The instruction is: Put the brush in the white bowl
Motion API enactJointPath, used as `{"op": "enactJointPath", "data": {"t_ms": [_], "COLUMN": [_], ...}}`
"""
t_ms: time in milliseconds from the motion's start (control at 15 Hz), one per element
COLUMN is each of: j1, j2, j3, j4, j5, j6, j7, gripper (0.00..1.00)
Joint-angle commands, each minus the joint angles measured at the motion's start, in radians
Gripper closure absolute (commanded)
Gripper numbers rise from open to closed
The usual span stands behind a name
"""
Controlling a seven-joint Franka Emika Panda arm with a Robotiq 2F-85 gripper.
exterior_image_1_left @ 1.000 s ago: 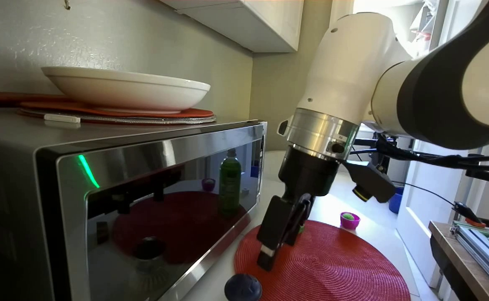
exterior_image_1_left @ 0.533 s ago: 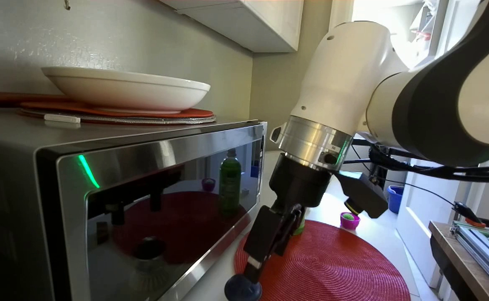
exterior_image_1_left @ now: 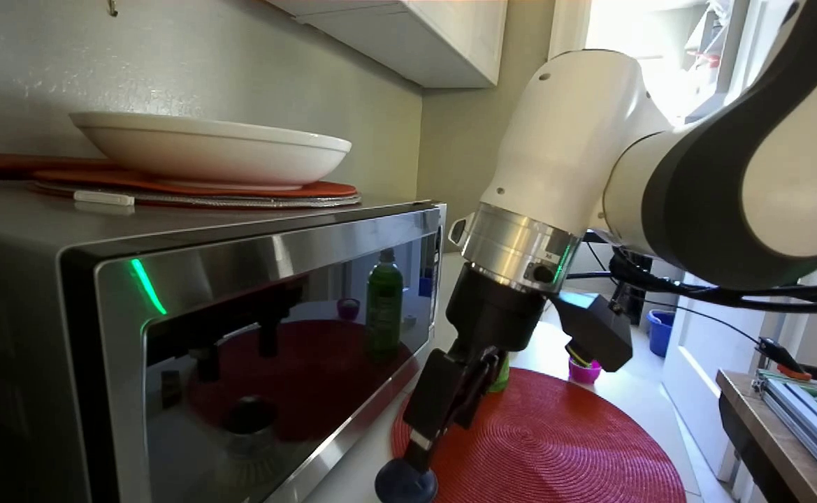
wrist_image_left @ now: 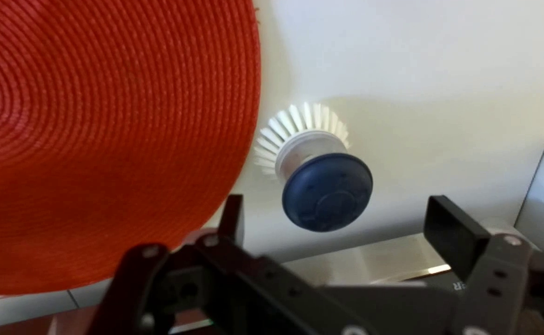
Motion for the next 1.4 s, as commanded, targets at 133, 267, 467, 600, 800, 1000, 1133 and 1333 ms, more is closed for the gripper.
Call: {"op": "enactJointPath", "data": {"t_ms": [133,267,467,600,800,1000,1133,1333], "j1": [0.034,0.026,0.040,0.046,0.059,0.083,0.108,0.150], "j2": [0.116,0.146,0.184,0.198,0.200,0.189,0.182,0.166], "j3": [-0.029,-0.016,-0.024,-0.029,-0.040,-0.057,-0.079,-0.128], "j4": [0.100,0.136,0.184,0.204,0.215,0.224,0.231,0.242], "j5": [0.041,0.049,0.042,0.034,0.019,-0.001,-0.024,-0.078], "j6": [0.031,0.026,0.018,0.002,-0.033,-0.076,-0.111,-0.164], "j7": [-0.036,-0.051,-0.069,-0.085,-0.114,-0.128,-0.124,-0.104], "gripper": [0.00,0.00,0.00,0.00,0.00,0.00,0.00,0.00]}}
